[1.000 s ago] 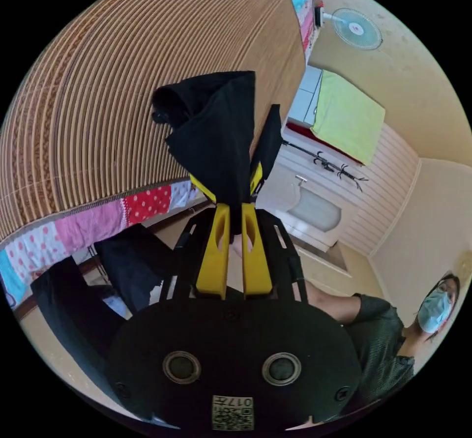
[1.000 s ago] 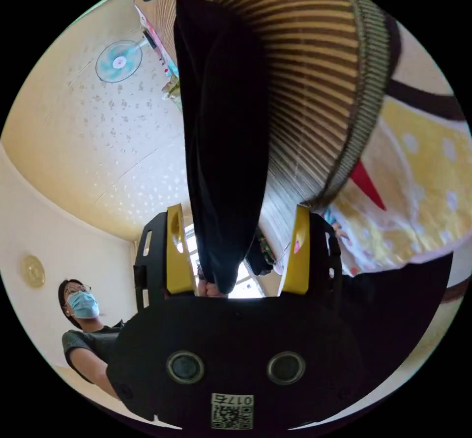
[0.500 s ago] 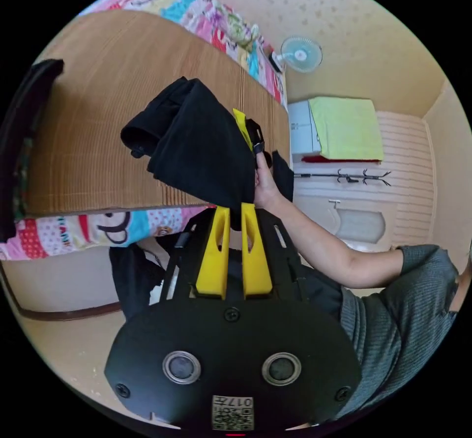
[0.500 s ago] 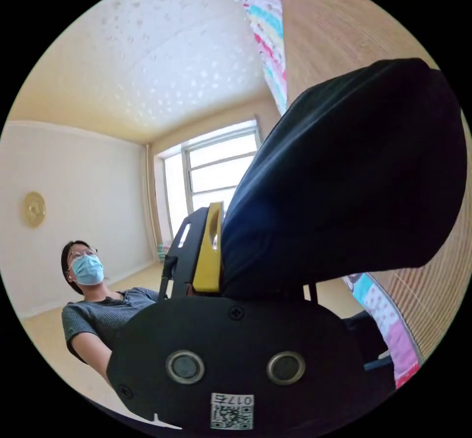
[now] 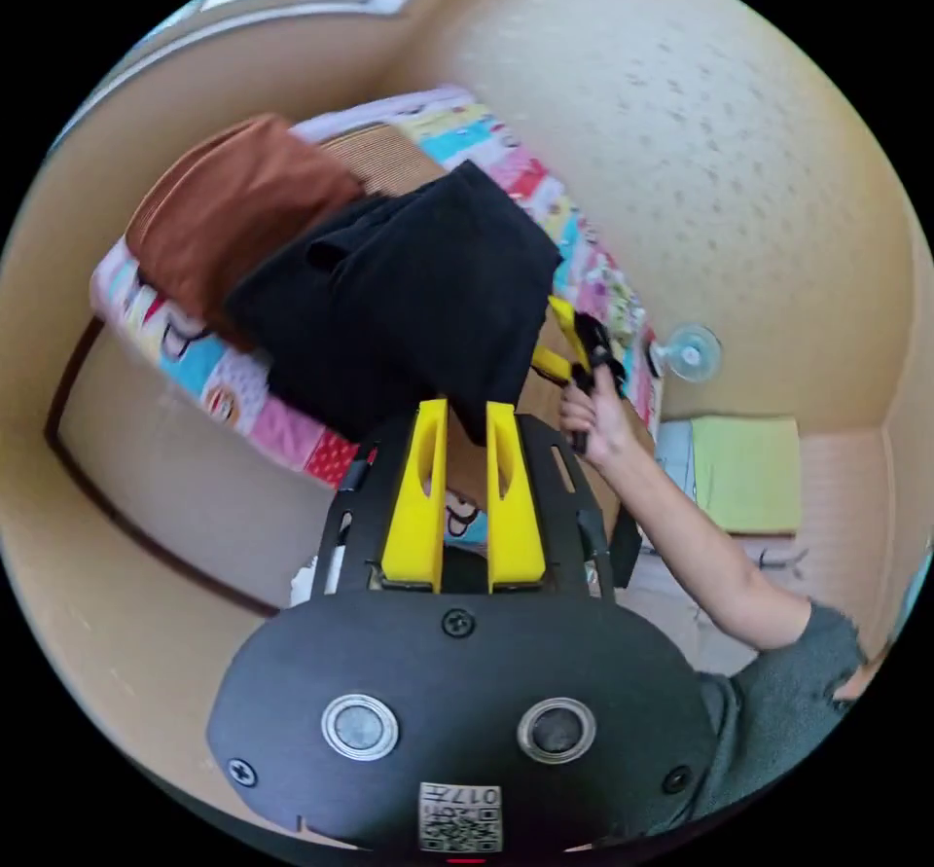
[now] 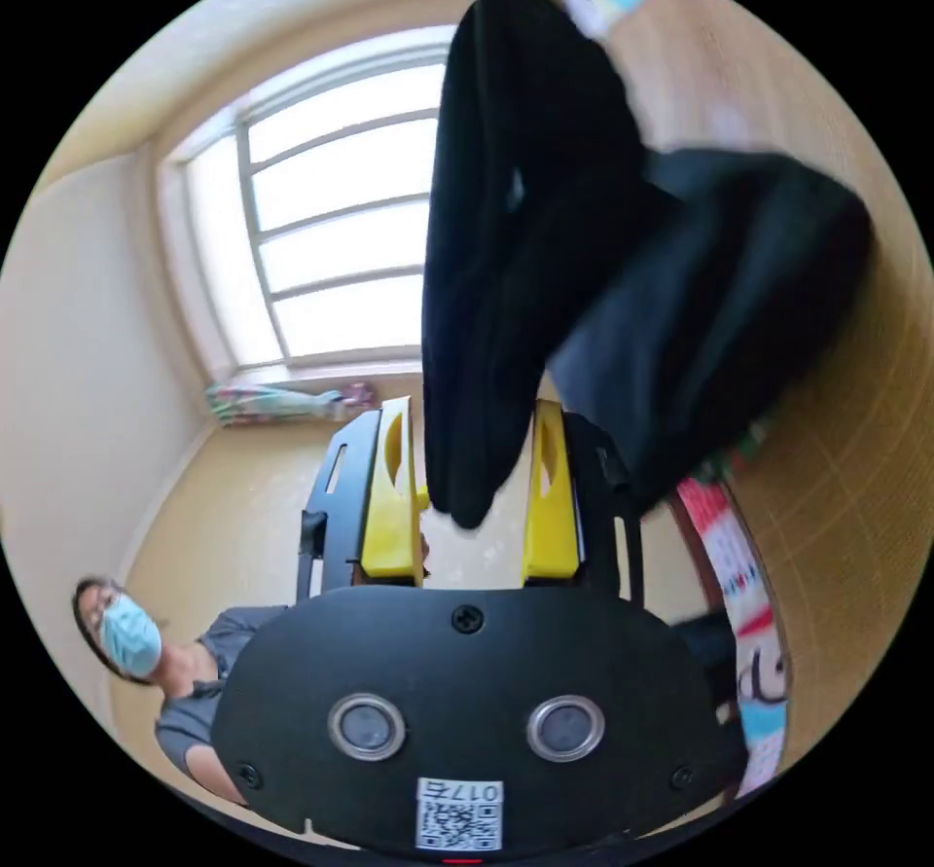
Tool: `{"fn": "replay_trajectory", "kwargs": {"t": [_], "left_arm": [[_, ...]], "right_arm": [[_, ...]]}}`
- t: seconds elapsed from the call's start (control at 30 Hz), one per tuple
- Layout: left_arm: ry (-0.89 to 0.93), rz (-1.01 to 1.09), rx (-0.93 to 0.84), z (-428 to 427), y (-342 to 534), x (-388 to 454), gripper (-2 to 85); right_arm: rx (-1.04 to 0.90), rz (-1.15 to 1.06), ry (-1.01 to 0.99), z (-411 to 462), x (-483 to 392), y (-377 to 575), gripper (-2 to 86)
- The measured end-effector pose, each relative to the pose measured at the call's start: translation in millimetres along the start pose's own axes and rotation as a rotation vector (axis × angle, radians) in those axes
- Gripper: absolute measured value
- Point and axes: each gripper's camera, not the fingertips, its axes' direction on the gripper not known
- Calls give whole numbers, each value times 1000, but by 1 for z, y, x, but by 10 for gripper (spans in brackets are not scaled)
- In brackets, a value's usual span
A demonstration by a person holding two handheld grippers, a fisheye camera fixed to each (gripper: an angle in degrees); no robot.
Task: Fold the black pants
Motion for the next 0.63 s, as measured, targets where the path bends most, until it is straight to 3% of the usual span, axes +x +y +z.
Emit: {"fn": "replay_trajectory", "kwargs": {"t": [0.07,0.17,0.27,0.4,0.53,0.63], "left_arm": [[19,-214,-77,28,2,-76,77],[198,-636,-245,93,53,-202,64],[289,-948,-329,134,138,-282,42],[230,-1417,-421,140,260,-312,26],[359,-1513,-240,164,271,-287,-6],[451,-1392,-391,216,214,-261,-9]], "right_arm": [[-34,165,82,-1,59,27,118],[70,403,-12,-49,151,119,36],[362,564,-159,-130,204,261,17],[857,843,-51,-219,165,506,8],[1463,933,-176,-191,81,675,6],[1710,749,-286,-139,52,699,5]]}}
